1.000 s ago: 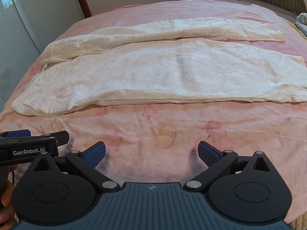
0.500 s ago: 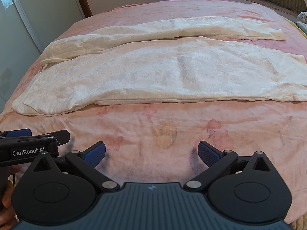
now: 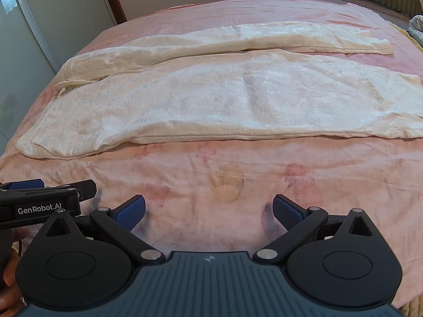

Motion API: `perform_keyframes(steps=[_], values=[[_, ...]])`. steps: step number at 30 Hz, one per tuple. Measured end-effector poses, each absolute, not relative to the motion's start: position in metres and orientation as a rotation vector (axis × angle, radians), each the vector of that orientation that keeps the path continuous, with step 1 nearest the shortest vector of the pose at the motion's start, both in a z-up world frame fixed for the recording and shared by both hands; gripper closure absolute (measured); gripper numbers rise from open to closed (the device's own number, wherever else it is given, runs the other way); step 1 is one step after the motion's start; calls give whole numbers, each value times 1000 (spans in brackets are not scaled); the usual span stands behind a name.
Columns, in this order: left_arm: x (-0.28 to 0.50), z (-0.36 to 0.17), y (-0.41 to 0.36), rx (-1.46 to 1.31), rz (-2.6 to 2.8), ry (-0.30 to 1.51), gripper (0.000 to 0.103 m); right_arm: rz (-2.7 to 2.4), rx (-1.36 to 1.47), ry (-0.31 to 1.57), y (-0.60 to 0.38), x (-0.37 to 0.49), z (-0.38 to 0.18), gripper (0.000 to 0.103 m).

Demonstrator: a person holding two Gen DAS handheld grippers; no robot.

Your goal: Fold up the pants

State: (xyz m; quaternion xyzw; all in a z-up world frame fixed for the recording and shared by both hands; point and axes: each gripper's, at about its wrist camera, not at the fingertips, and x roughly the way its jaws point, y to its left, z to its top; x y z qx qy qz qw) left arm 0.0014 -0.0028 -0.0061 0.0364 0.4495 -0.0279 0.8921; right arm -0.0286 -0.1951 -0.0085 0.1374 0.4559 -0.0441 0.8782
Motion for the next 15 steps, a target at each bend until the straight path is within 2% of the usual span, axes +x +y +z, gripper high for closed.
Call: perform_keyframes(steps=[15], values=[[2, -8, -2, 80, -58, 939, 3, -92, 287, 952, -194, -29, -10, 0]])
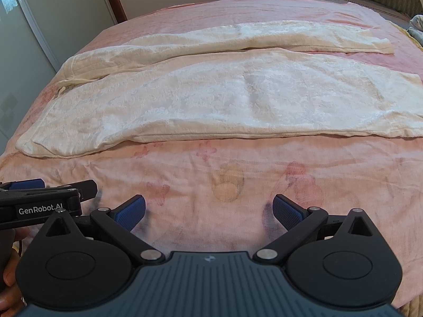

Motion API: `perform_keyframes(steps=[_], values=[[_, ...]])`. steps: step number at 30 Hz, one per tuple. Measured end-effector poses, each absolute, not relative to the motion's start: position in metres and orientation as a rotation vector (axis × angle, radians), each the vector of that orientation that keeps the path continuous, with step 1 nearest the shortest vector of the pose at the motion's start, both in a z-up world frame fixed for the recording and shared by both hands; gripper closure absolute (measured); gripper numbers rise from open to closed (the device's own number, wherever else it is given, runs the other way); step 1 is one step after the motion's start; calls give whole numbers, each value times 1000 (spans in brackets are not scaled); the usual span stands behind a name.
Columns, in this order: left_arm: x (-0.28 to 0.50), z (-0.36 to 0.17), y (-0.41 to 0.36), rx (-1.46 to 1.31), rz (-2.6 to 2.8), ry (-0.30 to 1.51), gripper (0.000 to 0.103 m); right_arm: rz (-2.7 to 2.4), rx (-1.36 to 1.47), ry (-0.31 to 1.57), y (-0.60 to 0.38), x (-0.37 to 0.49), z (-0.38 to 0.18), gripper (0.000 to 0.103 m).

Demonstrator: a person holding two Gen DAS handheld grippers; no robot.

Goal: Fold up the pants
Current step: 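Grasp the cream pants edge with the right gripper while the left gripper grasps beside it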

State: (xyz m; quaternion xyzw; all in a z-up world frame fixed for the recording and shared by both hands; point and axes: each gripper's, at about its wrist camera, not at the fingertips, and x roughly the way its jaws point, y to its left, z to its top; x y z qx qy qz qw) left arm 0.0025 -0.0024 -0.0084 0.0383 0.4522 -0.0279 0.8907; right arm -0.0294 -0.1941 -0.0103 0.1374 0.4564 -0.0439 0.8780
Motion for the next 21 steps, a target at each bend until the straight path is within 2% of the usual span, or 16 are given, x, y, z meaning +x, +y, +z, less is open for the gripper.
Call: perform_keyframes(steps=[10, 13, 18, 21], values=[[4, -6, 1, 65, -64, 926, 3, -86, 295, 939, -196, -29, -8, 0], [11, 2, 8, 42, -68, 887, 3, -20, 319, 838, -204, -29, 3, 0], [40, 15, 25, 39, -71, 843, 5, 188, 208, 536, -219, -1, 40, 0], [63, 23, 40, 18, -50, 818, 4, 292, 105, 514, -220, 50, 47, 0]])
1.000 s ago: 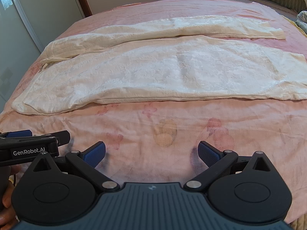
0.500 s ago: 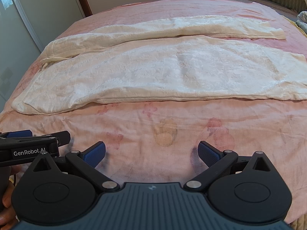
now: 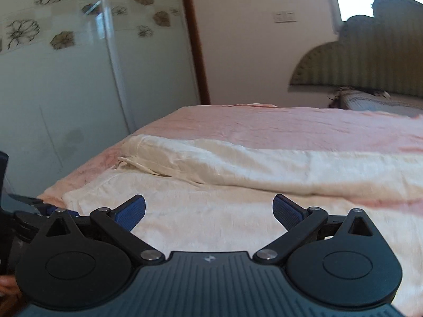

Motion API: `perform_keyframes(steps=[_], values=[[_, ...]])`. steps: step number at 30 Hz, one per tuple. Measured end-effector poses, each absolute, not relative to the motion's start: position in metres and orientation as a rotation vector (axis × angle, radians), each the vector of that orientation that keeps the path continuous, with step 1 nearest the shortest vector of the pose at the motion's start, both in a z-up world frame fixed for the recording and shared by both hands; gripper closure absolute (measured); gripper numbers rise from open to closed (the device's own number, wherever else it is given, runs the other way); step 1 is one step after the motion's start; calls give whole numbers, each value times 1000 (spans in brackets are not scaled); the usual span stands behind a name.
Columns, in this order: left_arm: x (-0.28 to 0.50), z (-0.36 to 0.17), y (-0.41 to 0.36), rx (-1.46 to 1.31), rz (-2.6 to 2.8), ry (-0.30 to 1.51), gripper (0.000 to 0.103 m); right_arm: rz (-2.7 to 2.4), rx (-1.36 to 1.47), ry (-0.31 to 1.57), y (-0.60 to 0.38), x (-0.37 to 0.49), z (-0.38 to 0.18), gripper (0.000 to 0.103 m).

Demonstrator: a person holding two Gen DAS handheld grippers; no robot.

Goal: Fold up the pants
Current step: 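Grasp the cream pants edge with the right gripper while the left gripper grasps beside it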

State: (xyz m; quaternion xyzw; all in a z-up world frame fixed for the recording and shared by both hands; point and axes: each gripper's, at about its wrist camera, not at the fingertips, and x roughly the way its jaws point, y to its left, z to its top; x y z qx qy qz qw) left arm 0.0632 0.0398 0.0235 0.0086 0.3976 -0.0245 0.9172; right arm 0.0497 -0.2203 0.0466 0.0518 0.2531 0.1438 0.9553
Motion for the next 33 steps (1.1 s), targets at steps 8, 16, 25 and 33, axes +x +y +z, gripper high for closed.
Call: perform_keyframes(steps=[8, 16, 25, 33], values=[[120, 29, 68, 19, 39, 791, 3, 397, 19, 632, -224, 243, 34, 0], [165, 28, 91, -29, 82, 813, 3, 469, 9, 758, -213, 398, -14, 0], [213, 27, 105, -59, 120, 842, 3, 719, -68, 848, -165, 437, -40, 60], [251, 51, 118, -302, 65, 743, 4, 643, -516, 547, -131, 339, -16, 91]])
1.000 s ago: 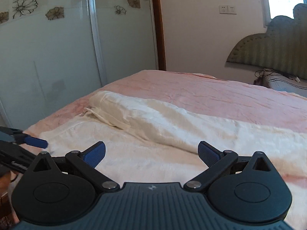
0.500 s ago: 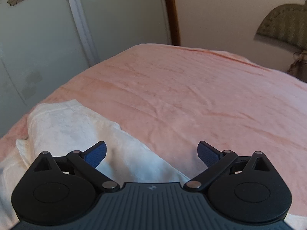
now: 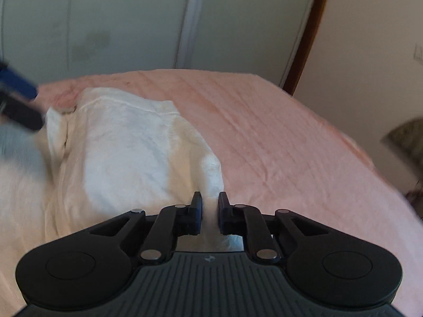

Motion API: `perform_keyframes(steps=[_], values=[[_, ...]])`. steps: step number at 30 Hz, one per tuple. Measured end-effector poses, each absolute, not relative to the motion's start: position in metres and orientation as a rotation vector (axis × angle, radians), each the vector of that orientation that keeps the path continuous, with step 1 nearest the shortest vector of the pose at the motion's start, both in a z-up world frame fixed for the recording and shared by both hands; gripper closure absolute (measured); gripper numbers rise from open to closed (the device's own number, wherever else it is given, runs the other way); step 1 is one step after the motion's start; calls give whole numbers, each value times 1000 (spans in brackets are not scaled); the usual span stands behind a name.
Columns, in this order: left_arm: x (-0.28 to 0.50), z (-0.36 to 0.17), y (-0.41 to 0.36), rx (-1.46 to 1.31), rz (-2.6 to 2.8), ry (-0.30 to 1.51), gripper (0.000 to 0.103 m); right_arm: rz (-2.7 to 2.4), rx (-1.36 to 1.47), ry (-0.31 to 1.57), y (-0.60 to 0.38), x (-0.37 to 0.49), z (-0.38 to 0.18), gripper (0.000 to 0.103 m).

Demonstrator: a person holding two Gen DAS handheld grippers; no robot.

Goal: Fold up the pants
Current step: 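Grasp the cream pants edge with the right gripper while the left gripper grasps beside it, then lift the held pants edge with both grippers and fold it over the pants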

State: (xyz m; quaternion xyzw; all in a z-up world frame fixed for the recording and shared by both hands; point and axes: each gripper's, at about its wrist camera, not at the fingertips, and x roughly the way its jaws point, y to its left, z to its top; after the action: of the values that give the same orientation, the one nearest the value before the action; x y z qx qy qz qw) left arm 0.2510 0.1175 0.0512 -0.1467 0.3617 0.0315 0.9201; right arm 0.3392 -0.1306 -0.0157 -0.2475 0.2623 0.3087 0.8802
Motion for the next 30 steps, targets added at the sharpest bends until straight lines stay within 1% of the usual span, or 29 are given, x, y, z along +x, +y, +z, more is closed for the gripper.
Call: perform_keyframes(steps=[3, 5, 7, 9, 10, 13, 14, 16, 17, 18, 19, 20, 21, 22, 25, 28, 30], values=[[268, 58, 129, -458, 0, 712, 3, 625, -751, 396, -112, 284, -13, 91], [287, 57, 135, -561, -39, 736, 3, 623, -866, 324, -105, 253, -16, 91], [309, 52, 136, -600, -84, 797, 4, 613, -956, 262, -102, 230, -22, 91], [334, 44, 131, -628, -117, 899, 4, 606, -1005, 227, -101, 215, -27, 91], [345, 41, 128, -619, -153, 941, 6, 600, -1030, 200, -100, 209, -30, 91], [378, 23, 121, -622, -164, 1086, 5, 593, -1045, 172, -101, 200, -33, 91], [387, 17, 117, -609, -184, 1124, 6, 584, -1063, 152, -102, 198, -35, 91], [403, 3, 114, -592, -150, 1189, 13, 572, -1117, 130, -99, 196, -43, 91], [408, -1, 111, -577, -151, 1200, 13, 569, -1138, 122, -98, 194, -46, 91], [414, -4, 108, -557, -169, 1211, 22, 568, -1153, 115, -96, 194, -49, 91], [416, -7, 106, -546, -167, 1216, 44, 568, -1161, 112, -96, 194, -50, 91], [414, -8, 104, -528, -139, 1224, 51, 567, -1161, 112, -96, 195, -51, 91], [411, -9, 101, -501, -125, 1216, 64, 563, -1153, 112, -98, 192, -51, 91], [408, -8, 100, -481, -115, 1203, 83, 560, -1144, 114, -99, 193, -50, 91], [375, 1, 109, -536, -73, 1081, 91, 550, -1122, 114, -99, 190, -46, 91], [308, 32, 109, -472, -56, 865, 96, 536, -1100, 98, -99, 178, -44, 91], [251, 53, 110, -437, -74, 719, 97, 539, -1056, 85, -104, 164, -36, 84]])
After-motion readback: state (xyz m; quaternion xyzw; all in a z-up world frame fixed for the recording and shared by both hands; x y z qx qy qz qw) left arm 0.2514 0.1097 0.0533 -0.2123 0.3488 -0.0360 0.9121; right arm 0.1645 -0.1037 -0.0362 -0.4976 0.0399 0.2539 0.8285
